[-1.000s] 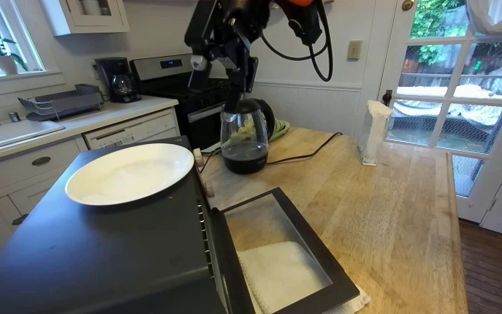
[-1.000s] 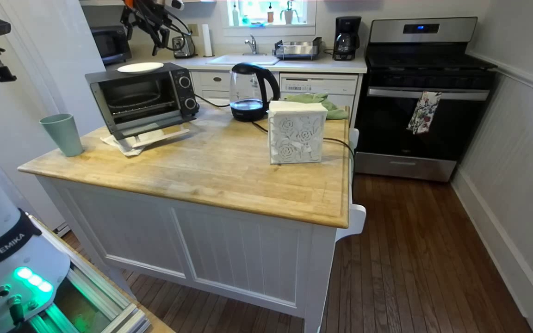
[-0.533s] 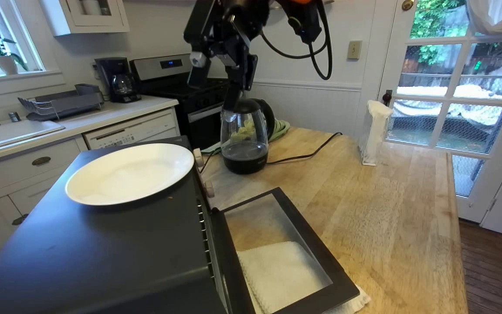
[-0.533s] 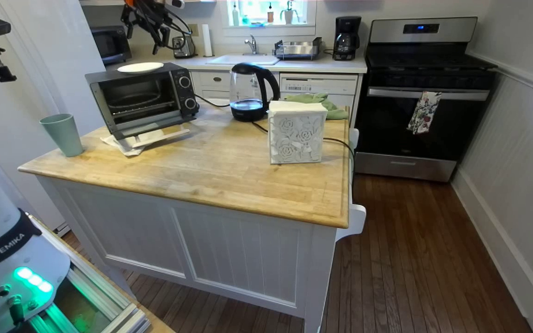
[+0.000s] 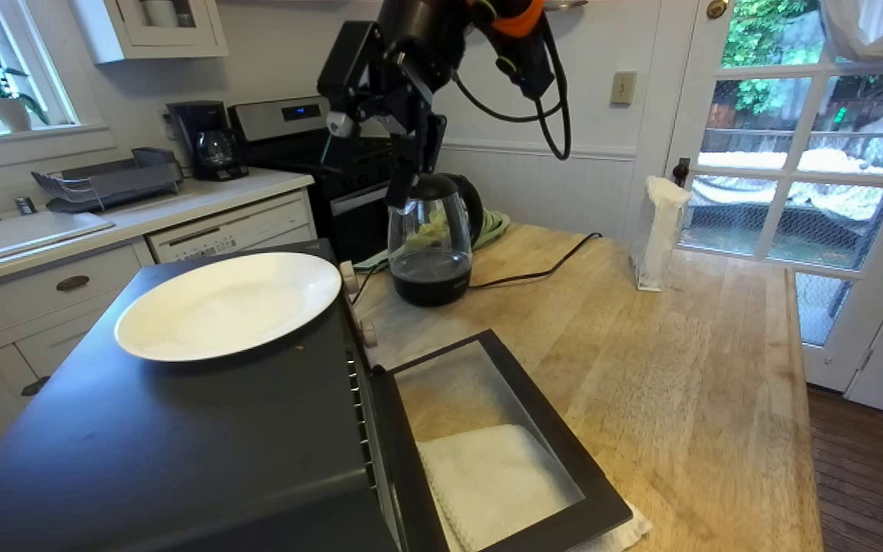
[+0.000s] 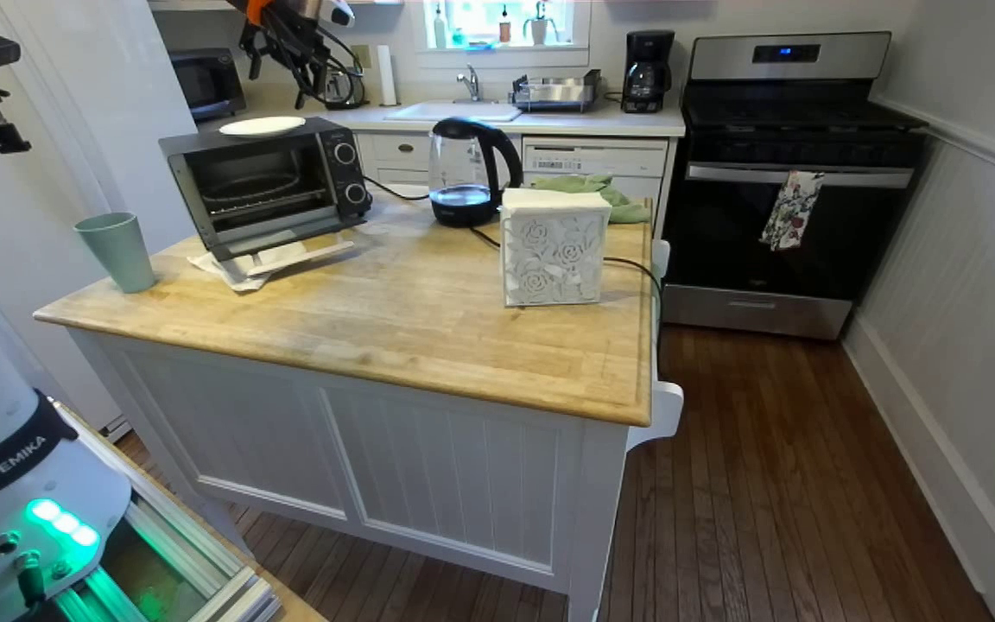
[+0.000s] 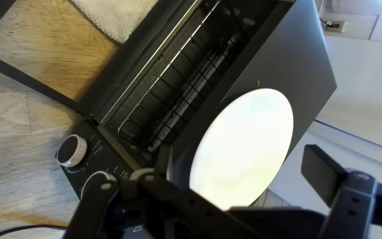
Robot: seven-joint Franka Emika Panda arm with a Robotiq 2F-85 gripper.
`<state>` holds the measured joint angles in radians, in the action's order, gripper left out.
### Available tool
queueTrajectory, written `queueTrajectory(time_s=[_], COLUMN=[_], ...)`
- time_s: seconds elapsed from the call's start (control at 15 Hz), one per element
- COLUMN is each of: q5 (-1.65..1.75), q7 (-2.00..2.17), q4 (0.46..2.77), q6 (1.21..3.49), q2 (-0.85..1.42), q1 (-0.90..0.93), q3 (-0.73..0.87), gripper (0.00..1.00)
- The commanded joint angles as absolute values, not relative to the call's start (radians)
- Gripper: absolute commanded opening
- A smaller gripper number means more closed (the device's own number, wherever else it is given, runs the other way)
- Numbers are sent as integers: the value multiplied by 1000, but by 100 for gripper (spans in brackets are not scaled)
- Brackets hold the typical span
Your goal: Remove the plate from the oven top and put it in the oven on the oven wire rack
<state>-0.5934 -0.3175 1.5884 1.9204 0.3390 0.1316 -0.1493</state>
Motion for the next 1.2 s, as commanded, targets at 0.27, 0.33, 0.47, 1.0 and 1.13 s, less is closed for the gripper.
queueTrajectory(time_s=[0.27,0.33,0.47,1.0,1.13], q5=[-667,-673,-674,-683,-682], q7=[-338,-337,-332,-322,-320], q4=[1475,1465,1440,1342,1313], q6=[1985,1993,1994,1979,1973], q2=[496,510,537,623,646], q1=[105,104,104,106,105], q3=[-199,-206,-220,-247,-252], gripper=[100,100,100,100,100])
